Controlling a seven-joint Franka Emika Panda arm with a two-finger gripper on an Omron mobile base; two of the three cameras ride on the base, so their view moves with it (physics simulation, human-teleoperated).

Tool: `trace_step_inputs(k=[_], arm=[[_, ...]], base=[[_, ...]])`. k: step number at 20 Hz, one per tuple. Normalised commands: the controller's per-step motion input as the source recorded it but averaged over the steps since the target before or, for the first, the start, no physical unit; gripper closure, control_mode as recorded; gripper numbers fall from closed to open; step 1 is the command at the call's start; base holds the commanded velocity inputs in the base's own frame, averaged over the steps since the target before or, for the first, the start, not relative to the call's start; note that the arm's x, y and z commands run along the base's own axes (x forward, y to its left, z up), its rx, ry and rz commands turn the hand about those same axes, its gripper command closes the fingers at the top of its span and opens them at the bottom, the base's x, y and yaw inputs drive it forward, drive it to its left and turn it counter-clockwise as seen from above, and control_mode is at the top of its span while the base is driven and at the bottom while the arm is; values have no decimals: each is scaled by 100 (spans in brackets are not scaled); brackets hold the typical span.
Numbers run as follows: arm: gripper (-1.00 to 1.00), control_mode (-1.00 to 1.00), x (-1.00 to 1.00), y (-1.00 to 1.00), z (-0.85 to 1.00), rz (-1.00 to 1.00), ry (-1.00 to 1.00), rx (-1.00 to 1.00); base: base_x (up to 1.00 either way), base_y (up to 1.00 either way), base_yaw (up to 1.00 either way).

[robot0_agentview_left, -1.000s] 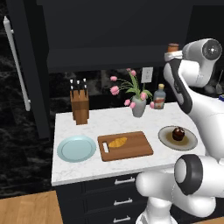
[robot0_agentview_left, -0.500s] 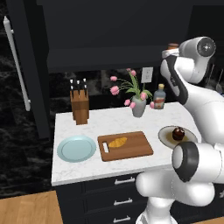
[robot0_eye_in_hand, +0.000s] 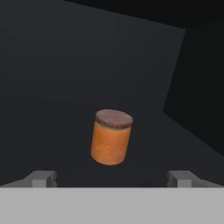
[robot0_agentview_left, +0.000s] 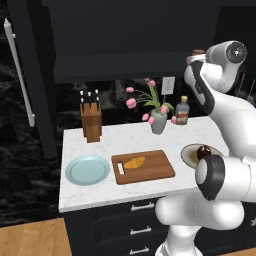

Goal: From the different types of pastries on the counter, select a croissant and place it on the cutting board. Then retrieve a jar of jam from the cabinet and place it alongside the croissant on the cutting board.

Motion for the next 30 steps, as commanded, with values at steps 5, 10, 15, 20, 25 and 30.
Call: trace_step_inputs(k=[5, 10, 15, 20, 25, 30], arm=[[-100, -100, 0, -1, 0, 0, 0, 0], [-100, -100, 25, 9, 2, 0, 2, 0], [-100, -100, 21, 0, 0, 0, 1, 0], [-100, -100, 20, 0, 0, 0, 0, 0], [-100, -100, 15, -1, -13, 0, 0, 0], [-100, -100, 15, -3, -24, 0, 1, 0]], base=[[0, 0, 0], [0, 0, 0], [0, 0, 0], [0, 0, 0], [0, 0, 0], [0, 0, 0]])
